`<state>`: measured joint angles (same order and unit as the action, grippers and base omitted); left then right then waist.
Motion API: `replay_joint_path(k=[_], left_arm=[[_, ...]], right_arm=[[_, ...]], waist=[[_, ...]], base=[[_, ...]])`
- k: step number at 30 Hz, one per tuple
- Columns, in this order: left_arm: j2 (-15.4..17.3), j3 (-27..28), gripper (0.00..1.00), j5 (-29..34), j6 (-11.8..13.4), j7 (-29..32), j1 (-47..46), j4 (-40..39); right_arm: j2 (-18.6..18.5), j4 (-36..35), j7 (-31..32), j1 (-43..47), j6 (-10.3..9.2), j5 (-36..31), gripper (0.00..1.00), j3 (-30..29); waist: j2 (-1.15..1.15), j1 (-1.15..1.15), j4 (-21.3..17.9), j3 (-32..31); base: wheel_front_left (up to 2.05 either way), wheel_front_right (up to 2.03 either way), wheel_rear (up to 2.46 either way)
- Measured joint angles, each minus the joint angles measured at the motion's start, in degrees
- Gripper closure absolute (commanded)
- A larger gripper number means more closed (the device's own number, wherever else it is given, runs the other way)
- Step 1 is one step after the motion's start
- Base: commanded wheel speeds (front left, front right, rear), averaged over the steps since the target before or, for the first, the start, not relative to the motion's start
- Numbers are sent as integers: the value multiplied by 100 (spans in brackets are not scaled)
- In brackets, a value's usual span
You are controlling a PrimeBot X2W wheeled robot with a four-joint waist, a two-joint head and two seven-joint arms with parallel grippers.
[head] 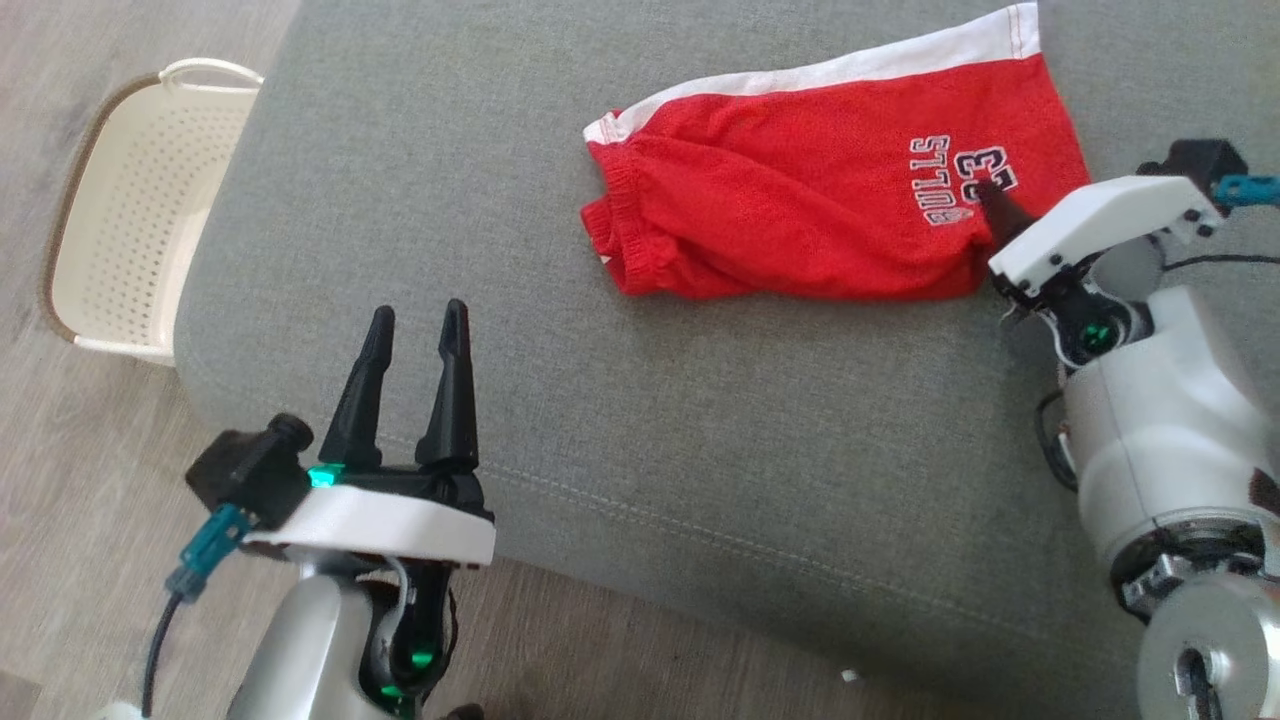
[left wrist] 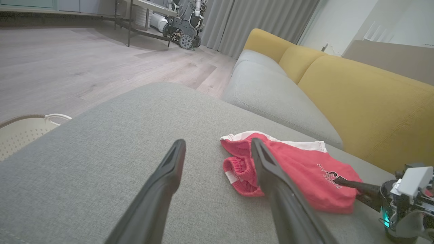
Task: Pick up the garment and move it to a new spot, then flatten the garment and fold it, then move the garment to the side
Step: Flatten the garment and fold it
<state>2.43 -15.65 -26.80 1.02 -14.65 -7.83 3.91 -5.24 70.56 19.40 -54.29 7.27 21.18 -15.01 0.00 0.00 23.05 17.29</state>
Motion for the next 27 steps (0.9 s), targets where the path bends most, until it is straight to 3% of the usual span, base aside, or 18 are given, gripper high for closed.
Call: replay_joint_path(k=[18,27], left_arm=[[0,97,0,0,-2,0,-65,-38],[0,115,0,4,-7,0,-74,3]], right_arm=[[155,-70,-1059,36,3,-280,100,27],[-35,-394,-1525,520,2,-488,100,-219]], waist=[[0,0,-268,30],[0,0,-402,-139]], base=[[0,0,0],[0,0,0]])
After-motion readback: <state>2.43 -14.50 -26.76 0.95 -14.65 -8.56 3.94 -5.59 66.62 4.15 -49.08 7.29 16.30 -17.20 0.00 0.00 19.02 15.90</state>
